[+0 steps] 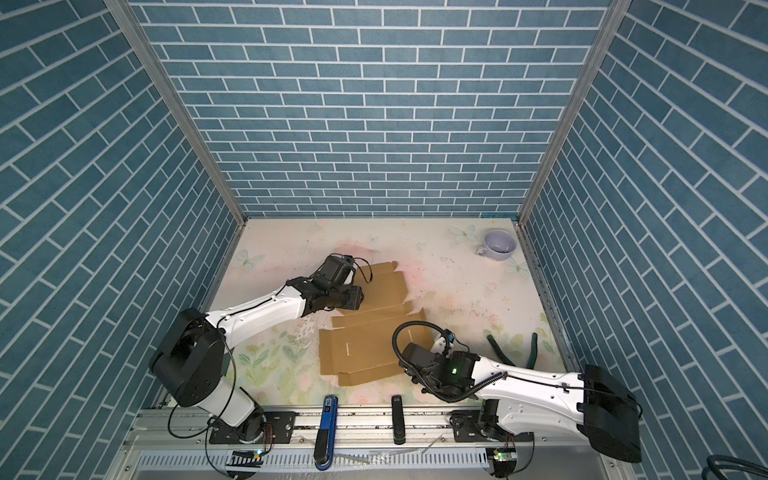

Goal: Fold the paper box
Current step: 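Reach both grippers toward the flat cardboard blank's side panels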

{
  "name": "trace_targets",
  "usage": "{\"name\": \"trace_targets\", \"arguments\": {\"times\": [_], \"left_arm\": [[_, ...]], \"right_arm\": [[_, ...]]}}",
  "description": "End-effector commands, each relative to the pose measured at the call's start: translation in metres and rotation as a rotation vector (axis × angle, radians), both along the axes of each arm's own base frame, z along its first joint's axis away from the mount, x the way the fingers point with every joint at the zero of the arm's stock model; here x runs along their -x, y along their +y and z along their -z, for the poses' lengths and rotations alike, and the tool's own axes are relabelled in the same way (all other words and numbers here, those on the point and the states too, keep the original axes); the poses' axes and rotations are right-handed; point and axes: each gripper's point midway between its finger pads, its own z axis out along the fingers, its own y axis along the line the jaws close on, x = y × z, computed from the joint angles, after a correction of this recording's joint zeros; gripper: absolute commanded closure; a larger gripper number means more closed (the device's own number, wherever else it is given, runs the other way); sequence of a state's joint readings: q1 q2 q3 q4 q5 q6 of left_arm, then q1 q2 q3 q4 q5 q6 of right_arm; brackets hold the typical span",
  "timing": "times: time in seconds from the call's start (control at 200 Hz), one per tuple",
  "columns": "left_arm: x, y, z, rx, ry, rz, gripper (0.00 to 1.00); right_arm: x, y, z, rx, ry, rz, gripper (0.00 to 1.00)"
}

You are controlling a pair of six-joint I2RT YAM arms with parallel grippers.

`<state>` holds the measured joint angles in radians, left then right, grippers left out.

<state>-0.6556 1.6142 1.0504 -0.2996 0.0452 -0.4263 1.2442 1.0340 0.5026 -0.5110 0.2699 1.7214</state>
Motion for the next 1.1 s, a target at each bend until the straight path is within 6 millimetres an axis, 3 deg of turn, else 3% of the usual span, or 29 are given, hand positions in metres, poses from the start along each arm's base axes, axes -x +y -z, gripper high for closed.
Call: {"name": "trace_targets", "arguments": {"times": [0.0,0.185,0.38,0.84,1.095], "left_arm": [[-0.003,-0.010,0.004,-0.010,-0.011,0.013,0.59],[-0.002,-0.008,0.024,-0.041,0.020,0.006,0.69],[0.000,-0.002,0.042,-0.072,0.036,-0.016,0.78],[0.011,0.000,0.078,-0.069,0.122,-0.047,0.84],[0.015,-0.004,0.088,-0.050,0.160,-0.044,0.86]], "right_arm": [[-0.004,-0.010,0.014,0.000,-0.013,0.117,0.42],[-0.007,-0.005,0.029,-0.051,-0.018,0.164,0.42],[-0.013,-0.001,0.033,-0.082,-0.047,0.190,0.42],[-0.042,-0.012,0.017,-0.146,-0.182,0.257,0.46],[-0.067,-0.007,0.002,-0.131,-0.186,0.211,0.50]]}}
